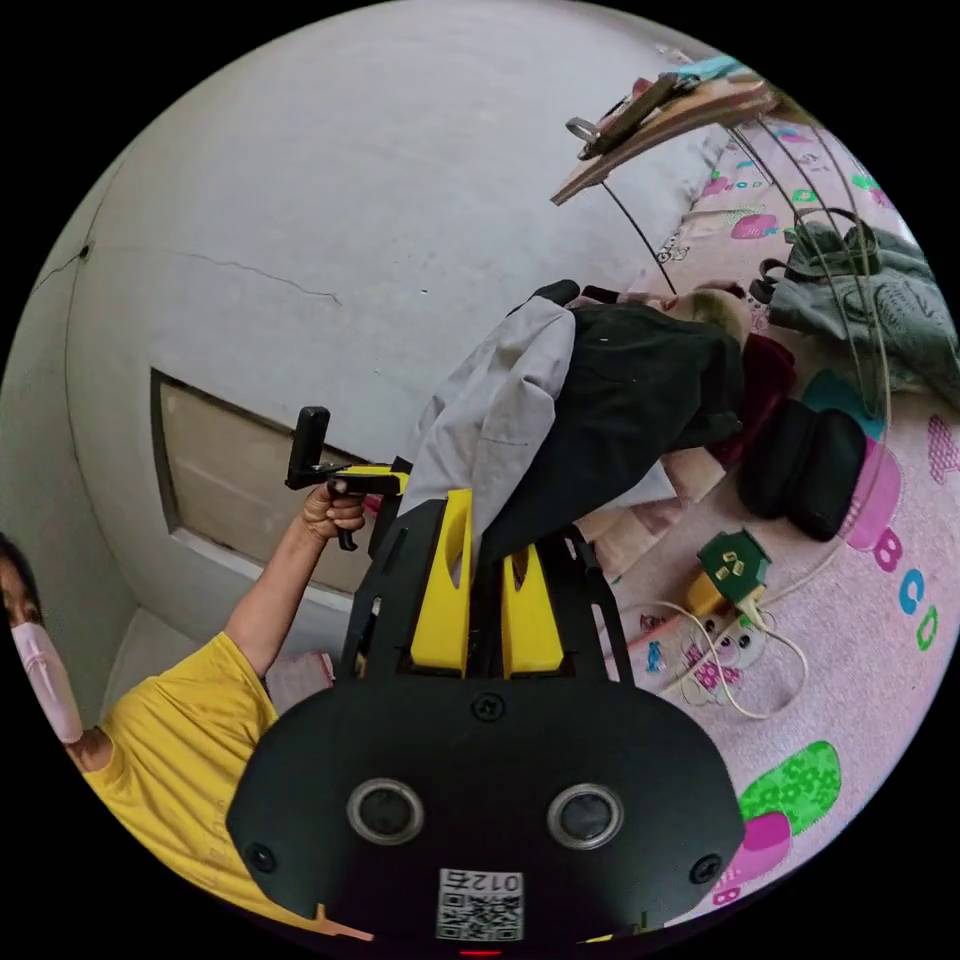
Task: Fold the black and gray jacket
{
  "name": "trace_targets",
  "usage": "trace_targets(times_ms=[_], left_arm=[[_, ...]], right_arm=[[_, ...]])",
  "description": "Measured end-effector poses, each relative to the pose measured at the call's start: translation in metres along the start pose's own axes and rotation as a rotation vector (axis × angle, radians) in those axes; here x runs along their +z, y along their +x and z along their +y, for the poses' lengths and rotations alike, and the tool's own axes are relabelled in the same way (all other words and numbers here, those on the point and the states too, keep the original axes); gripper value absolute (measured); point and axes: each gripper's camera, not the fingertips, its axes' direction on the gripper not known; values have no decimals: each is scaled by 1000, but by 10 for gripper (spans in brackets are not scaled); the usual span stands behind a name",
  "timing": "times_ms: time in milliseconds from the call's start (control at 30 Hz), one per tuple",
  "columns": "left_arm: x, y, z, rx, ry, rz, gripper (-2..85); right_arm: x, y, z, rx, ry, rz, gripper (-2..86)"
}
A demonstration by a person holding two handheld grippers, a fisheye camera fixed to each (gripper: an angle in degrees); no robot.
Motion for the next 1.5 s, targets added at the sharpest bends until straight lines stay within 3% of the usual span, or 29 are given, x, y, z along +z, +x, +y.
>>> trace_targets(times_ms=[333, 467, 667, 867, 967, 1100, 1400, 1500], left_arm=[[-68, -179, -68, -48, -121, -172, 31], [-84, -224, -51, -71, -79, -278, 11], [-95, -228, 28, 11, 85, -236, 3], [-87, -220, 111, 24, 260, 13, 1], [-50, -197, 134, 104, 250, 186, -1], [21, -173, 162, 98, 122, 7, -2], [36, -145, 228, 43, 308, -30, -2], [13, -139, 250, 31, 379, -44, -2]], right_arm=[[175, -15, -83, 370, 186, -27, 7], [221, -42, -97, 258, 78, 153, 36], [202, -94, -98, 86, 52, 318, 64], [228, -165, -119, -225, 82, 386, 24], [257, -155, -139, -166, 56, 467, 9], [286, -123, -133, -94, -85, 591, 2], [297, -153, -100, -79, -72, 661, 0], [290, -197, -70, -260, 22, 642, 1]])
